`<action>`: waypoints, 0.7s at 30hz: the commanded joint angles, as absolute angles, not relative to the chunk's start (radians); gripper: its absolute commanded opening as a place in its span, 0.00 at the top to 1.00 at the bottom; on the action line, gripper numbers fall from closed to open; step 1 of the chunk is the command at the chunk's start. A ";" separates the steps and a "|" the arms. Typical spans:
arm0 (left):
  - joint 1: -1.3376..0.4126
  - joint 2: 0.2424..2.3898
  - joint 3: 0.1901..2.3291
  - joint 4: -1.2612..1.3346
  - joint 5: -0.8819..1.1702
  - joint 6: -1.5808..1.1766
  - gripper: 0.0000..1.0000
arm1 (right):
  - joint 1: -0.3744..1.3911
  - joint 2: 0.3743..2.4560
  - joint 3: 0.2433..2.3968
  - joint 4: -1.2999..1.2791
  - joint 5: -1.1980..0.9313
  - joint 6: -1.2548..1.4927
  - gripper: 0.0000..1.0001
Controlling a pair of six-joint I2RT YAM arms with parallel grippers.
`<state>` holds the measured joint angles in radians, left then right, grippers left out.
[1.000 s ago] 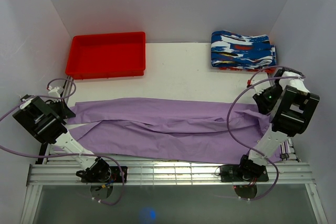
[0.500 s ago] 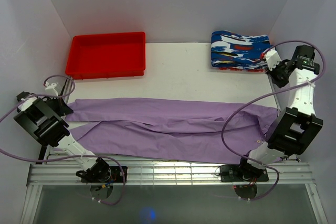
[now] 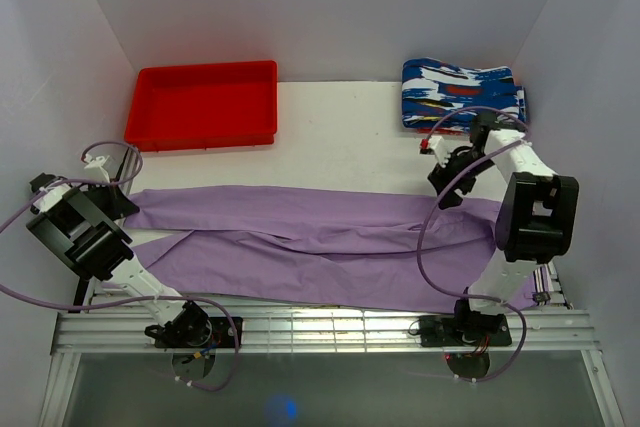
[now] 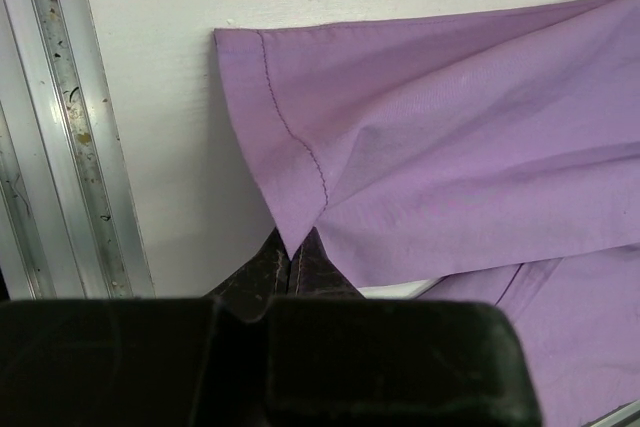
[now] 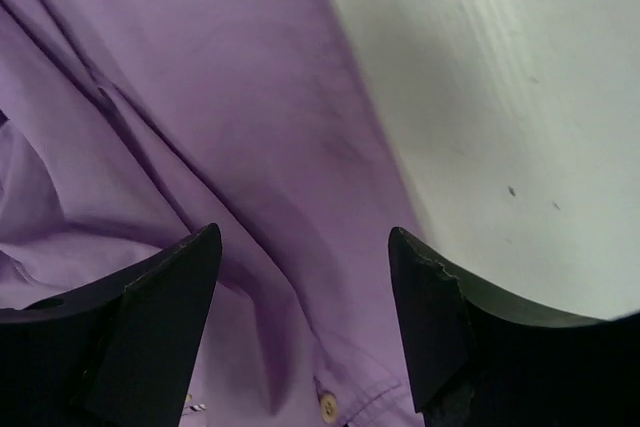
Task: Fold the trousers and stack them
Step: Flatten the trousers out
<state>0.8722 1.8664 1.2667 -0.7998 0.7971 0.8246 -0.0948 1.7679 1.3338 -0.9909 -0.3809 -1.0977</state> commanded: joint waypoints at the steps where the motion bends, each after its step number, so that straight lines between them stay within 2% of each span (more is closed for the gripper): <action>1: 0.876 1.813 1.258 -0.793 0.845 0.850 1.00 | -0.037 1.764 1.293 -0.948 -0.342 -1.098 0.28; 9: 0.876 1.809 1.246 -0.795 0.850 0.859 1.00 | 0.072 1.790 1.169 -0.717 -0.223 -1.052 0.33; 12: 0.876 1.805 1.244 -0.801 0.853 0.864 1.00 | 0.095 1.776 1.135 -0.681 -0.177 -1.060 0.40; 14: 0.876 1.804 1.239 -0.805 0.856 0.867 1.00 | 0.101 1.761 1.114 -0.666 -0.157 -1.069 0.70; 16: 0.876 1.796 1.238 -0.807 0.864 0.867 1.00 | 0.100 1.744 1.111 -0.666 -0.134 -1.071 0.92; 21: 0.876 1.761 1.244 -0.836 0.880 0.888 1.00 | 0.069 1.594 1.155 -0.638 -0.092 -1.062 0.92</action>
